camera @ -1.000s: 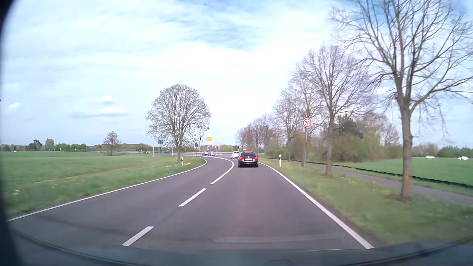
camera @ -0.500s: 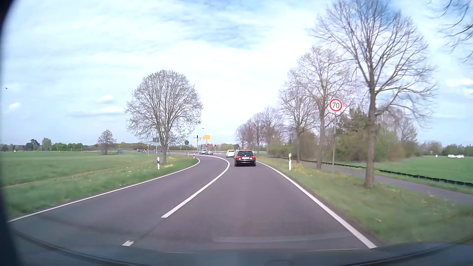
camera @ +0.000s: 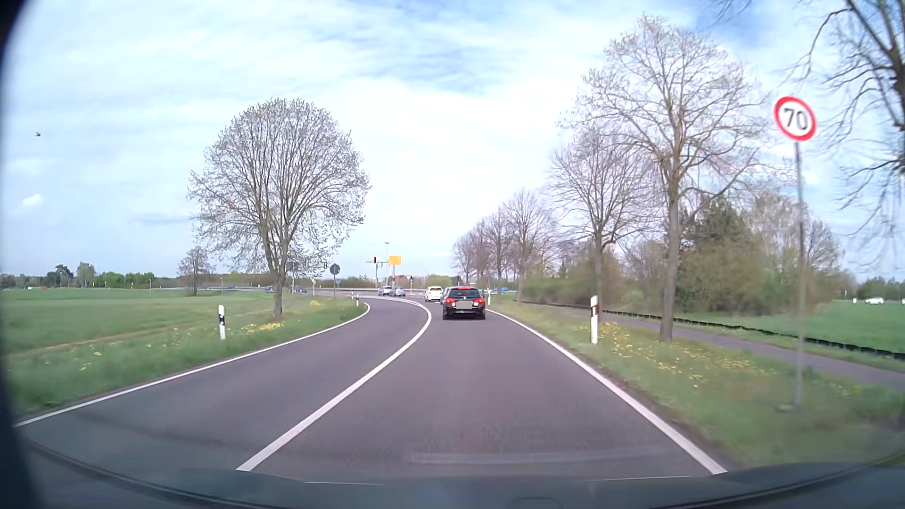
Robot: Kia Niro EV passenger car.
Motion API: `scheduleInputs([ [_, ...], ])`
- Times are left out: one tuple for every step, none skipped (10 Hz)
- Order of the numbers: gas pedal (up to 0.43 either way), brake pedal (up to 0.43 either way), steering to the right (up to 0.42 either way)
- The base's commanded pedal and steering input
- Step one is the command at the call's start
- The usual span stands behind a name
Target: Follow the waypoints while adhering to traffic rules and regulations
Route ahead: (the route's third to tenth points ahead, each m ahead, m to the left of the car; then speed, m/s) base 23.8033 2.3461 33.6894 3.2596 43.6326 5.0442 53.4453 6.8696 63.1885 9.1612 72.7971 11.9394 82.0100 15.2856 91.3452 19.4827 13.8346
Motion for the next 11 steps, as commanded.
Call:
scheduleInputs([
  [0.000,0.201,-0.012],
  [0.000,0.207,-0.013],
  [0.000,0.207,-0.014],
  [0.000,0.207,-0.015],
  [0.000,0.213,-0.015],
  [0.000,0.213,-0.017],
  [0.000,0.213,-0.017],
  [0.000,0.220,-0.017],
  [0.000,0.220,-0.017],
  [0.000,0.226,-0.017],
  [0.000,0.226,-0.017],
])
